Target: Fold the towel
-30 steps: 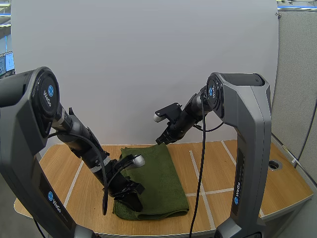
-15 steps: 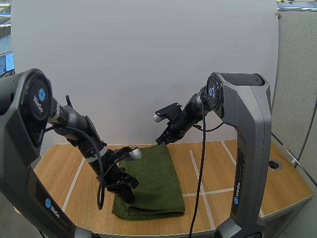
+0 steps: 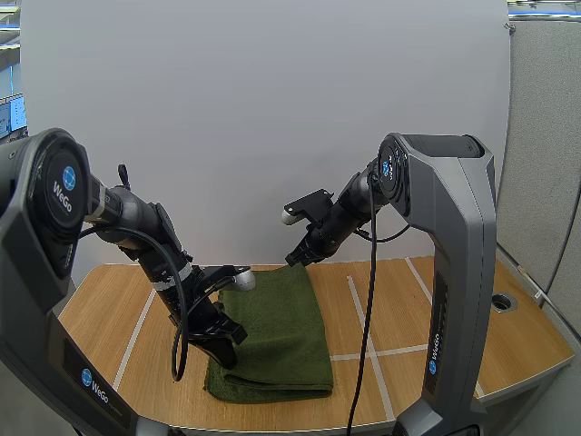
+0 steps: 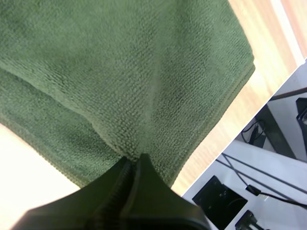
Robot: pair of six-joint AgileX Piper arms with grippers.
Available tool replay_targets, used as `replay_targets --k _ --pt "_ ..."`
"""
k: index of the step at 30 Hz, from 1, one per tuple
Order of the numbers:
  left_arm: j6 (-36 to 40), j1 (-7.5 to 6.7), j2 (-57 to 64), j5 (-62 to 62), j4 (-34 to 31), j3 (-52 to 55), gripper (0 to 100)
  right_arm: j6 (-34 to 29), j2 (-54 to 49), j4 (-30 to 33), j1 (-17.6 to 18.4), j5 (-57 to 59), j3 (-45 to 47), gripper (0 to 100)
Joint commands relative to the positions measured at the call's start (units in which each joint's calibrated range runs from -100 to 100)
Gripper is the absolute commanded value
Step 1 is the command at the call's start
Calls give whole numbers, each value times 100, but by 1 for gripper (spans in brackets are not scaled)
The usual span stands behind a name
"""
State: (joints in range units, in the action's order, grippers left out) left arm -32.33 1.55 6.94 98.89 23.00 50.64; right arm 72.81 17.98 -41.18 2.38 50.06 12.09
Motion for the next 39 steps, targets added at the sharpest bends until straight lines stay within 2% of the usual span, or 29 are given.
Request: replay_targets --k 1,10,27,39 --pt "127 -2 63 111 -357 -34 0 4 -7 -14 -18 67 -29 0" --pt "127 -2 63 111 -359 -34 0 137 252 -308 -9 -714 -153 0" --pt "127 -2 63 111 -199 -34 0 137 642 -711 59 -398 -650 0" --pt "127 -2 63 111 -136 -34 0 172 1044 -649 59 -385 -650 0"
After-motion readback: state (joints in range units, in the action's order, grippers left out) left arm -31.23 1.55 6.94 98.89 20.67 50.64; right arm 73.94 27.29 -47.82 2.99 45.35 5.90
